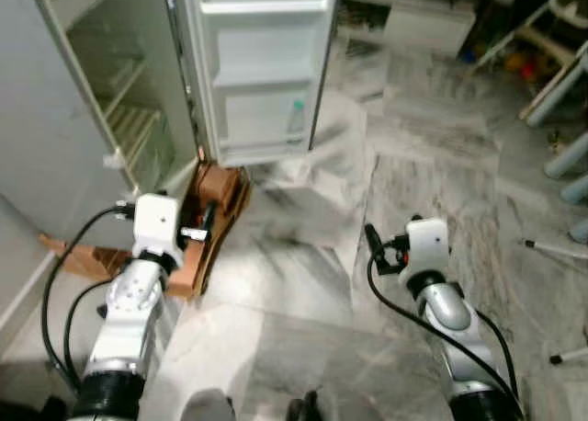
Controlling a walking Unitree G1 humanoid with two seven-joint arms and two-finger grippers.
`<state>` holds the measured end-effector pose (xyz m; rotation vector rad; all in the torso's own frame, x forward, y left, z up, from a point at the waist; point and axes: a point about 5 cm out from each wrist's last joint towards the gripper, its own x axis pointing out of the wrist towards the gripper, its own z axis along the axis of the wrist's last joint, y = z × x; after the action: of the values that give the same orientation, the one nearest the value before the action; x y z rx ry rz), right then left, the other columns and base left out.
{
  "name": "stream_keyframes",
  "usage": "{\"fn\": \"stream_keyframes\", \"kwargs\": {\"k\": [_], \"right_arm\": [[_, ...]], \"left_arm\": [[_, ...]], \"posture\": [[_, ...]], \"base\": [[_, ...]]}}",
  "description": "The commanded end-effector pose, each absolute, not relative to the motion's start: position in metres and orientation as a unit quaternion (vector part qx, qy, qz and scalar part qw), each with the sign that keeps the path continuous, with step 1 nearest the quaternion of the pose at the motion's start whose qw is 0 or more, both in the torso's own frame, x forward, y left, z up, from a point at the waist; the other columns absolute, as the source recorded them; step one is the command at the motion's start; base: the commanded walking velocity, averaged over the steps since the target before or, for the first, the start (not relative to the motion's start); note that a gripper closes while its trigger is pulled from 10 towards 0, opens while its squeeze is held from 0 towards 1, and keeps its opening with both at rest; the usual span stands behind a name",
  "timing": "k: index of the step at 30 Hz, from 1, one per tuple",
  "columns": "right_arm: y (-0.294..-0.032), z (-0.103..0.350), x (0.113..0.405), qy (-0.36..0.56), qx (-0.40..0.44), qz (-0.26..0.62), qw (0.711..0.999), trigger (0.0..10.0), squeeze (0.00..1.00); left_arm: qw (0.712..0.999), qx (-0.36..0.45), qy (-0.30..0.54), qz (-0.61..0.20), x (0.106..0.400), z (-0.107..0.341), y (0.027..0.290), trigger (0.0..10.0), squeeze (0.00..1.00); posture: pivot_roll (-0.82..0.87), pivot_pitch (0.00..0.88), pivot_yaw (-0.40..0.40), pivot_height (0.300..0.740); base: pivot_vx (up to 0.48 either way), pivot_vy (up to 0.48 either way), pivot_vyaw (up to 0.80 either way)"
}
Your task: Restocking fridge
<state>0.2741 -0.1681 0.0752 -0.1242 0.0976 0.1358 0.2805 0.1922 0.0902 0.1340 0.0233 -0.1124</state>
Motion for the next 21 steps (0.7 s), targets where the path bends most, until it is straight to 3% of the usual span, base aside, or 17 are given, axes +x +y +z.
{"fn": "stream_keyframes", "kwargs": {"k": [1,13,21], "right_arm": [[-0.173,0.074,0.273,0.057,-0.058,0.058,0.995,10.0,0.0],[-0.169,0.081,0.279,0.05,-0.037,0.057,0.996,10.0,0.0],[-0.166,0.09,0.284,0.036,-0.024,0.048,0.998,10.0,0.0]], "left_arm": [[0.995,0.062,0.017,-0.07,0.28,0.088,0.183,10.0,0.0],[0.994,0.074,0.016,-0.073,0.281,0.091,0.187,10.0,0.0],[0.991,0.095,0.017,-0.09,0.272,0.092,0.184,10.0,0.0]], "posture": [[0.06,0.087,-0.06,0.74],[0.06,0.099,-0.044,0.74],[0.06,0.12,-0.042,0.74]], "base": [[0.398,-0.262,0.0],[0.473,0.0,0.0],[0.48,0.0,-0.77]]}}
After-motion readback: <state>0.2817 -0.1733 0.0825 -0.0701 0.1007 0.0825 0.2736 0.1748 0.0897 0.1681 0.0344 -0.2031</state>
